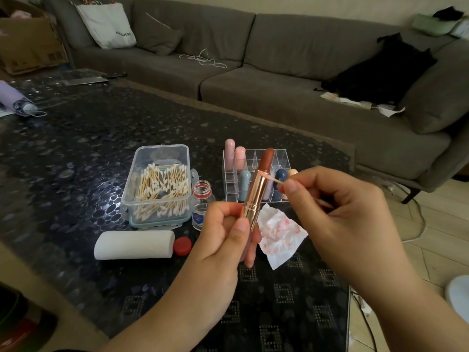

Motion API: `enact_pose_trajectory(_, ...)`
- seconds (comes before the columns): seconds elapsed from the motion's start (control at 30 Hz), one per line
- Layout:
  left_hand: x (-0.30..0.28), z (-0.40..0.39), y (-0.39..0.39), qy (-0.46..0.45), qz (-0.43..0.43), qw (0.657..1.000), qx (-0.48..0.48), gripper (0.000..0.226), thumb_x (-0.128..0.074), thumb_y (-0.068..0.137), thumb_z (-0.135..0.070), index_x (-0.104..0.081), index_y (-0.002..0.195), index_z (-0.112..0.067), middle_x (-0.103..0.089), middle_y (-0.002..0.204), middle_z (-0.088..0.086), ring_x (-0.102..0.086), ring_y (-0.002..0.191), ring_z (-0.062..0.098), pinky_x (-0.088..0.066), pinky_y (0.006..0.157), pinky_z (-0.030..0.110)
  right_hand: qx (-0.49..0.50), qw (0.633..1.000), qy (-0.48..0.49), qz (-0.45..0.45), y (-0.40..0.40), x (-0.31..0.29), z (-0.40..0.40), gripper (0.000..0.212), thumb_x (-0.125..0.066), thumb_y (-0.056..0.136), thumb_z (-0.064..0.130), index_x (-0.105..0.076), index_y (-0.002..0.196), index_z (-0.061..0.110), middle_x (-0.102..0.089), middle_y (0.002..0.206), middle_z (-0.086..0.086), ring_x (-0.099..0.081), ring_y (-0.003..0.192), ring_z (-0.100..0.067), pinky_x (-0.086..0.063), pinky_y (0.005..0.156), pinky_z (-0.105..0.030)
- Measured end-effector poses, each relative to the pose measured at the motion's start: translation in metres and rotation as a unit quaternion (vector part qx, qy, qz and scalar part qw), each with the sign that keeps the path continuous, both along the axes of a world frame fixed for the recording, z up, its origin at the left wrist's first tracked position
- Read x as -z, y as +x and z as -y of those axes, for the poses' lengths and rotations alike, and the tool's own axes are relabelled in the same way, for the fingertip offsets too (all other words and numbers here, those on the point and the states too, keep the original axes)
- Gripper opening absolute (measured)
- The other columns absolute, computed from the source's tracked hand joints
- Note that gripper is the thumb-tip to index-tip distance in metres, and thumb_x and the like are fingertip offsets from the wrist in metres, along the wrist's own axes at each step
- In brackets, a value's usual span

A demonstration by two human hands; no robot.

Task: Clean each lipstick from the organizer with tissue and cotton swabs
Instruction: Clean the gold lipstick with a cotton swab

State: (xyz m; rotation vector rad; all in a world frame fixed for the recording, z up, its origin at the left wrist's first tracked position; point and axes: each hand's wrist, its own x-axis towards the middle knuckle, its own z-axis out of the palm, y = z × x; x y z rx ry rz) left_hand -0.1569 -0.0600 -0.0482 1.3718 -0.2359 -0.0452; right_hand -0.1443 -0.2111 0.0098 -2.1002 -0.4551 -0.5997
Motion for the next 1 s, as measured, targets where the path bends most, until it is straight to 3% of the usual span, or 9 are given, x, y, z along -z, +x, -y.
enact_pose_trajectory(0.17, 0.0003, 0.001, -0.0015, 0.016, 0.007, 1.0, -0.006, 0.015, -0.042, 0.082, -0.043, -0.055, 0.09, -0.043, -0.059, 0.077, -0.006, -0.048, 0.066, 0.013, -0.042, 0.074, 0.031, 0.002, 1.0, -0.016, 0.005, 0.0005, 0.0011, -0.0019, 0.014, -0.059, 0.085, 0.027, -0.068, 0.074, 0.024, -0.055, 0.06, 0.004, -0.046, 0.049, -0.011, -0.033, 0.045, -0.011)
enact_pose_trajectory(0.4, -0.0013, 0.0029, 0.0004, 0.006, -0.007, 1.0, -0.007, 0.023, -0.043, 0.081, -0.044, -0.061, 0.096, -0.045, -0.055, 0.073, -0.004, -0.047, 0.07, 0.013, -0.041, 0.079, 0.033, -0.027, 0.997, -0.069, 0.002, -0.0001, 0.0052, -0.0073, 0.015, -0.063, 0.08, 0.022, -0.063, 0.065, 0.024, -0.04, 0.046, 0.021, -0.044, 0.043, 0.0, -0.029, 0.046, -0.002)
enact_pose_trajectory(0.63, -0.0032, 0.0002, -0.0005, 0.068, -0.014, 0.998, 0.001, 0.023, -0.039, 0.084, -0.05, -0.059, 0.086, -0.038, -0.05, 0.072, -0.006, -0.046, 0.073, 0.015, -0.042, 0.089, 0.048, 0.004, 1.0, -0.002, 0.016, -0.0014, -0.0001, -0.0019, 0.014, -0.06, 0.085, 0.026, -0.067, 0.074, 0.023, -0.053, 0.056, -0.001, -0.042, 0.045, -0.01, -0.03, 0.044, -0.01)
enact_pose_trajectory(0.83, -0.0044, 0.0005, -0.0027, 0.092, -0.011, 0.996, -0.002, 0.023, -0.037, 0.083, -0.054, -0.056, 0.085, -0.041, -0.05, 0.07, -0.009, -0.047, 0.072, 0.008, -0.044, 0.089, 0.039, 0.012, 1.0, -0.002, 0.015, 0.0021, 0.0013, -0.0026, 0.013, -0.061, 0.085, 0.027, -0.068, 0.075, 0.024, -0.054, 0.058, 0.0, -0.045, 0.048, -0.012, -0.033, 0.045, -0.011)
enact_pose_trajectory(1.0, -0.0041, 0.0004, -0.0031, 0.103, 0.002, 0.995, -0.009, 0.028, -0.037, 0.077, -0.062, -0.054, 0.086, -0.042, -0.049, 0.068, -0.009, -0.045, 0.067, 0.005, -0.038, 0.072, 0.025, -0.007, 0.999, -0.031, 0.02, 0.0026, 0.0044, -0.0049, 0.015, -0.062, 0.084, 0.022, -0.068, 0.071, 0.02, -0.052, 0.053, 0.003, -0.042, 0.044, -0.006, -0.029, 0.047, -0.005)
